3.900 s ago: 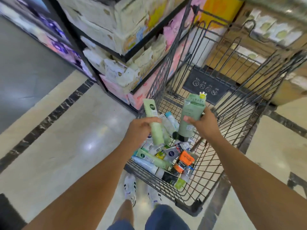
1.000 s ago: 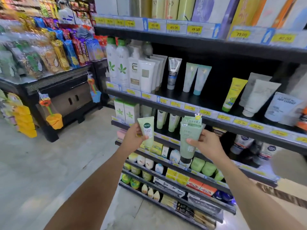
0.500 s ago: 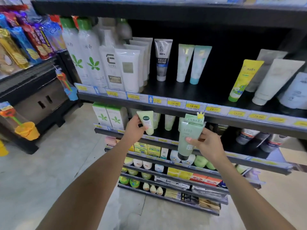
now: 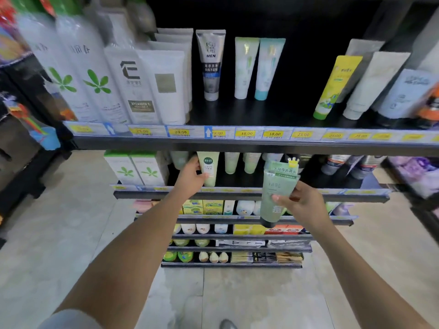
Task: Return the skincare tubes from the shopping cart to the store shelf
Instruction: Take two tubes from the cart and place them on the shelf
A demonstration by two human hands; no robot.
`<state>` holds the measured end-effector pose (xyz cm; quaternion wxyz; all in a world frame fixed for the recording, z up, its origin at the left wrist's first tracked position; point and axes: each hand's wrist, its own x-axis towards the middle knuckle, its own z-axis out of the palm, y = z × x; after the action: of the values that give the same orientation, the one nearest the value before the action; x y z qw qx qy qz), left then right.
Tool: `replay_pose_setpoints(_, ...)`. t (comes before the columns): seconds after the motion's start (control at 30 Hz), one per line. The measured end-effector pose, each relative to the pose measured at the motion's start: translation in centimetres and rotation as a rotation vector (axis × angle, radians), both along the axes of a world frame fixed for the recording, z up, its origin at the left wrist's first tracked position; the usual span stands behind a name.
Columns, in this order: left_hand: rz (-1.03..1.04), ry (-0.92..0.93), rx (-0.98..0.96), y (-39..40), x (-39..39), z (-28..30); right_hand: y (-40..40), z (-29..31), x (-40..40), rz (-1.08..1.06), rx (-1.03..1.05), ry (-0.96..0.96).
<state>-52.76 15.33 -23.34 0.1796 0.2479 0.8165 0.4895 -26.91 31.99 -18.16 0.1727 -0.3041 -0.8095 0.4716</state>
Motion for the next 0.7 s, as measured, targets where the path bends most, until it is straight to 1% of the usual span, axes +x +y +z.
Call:
replay_pose_setpoints(0.3,-0.016,0.057,-0.056,0.5,-0.5,0.3,-1.6,-0.6,-0.9,-0.035,0.028,-0.037)
replay_pose_setpoints(0.5,-0.016,0.078,-0.081,0.3,-0.5,-0.3,-1.9,-0.5,-2.4,-0.02,-0.034,-0.025)
replay_pose_setpoints(0.7,-0.034,0.087,-0.056,-0.3,-1.0,-0.5,-2.2,-0.4,-3.8,0.022,-0.05,-0.009)
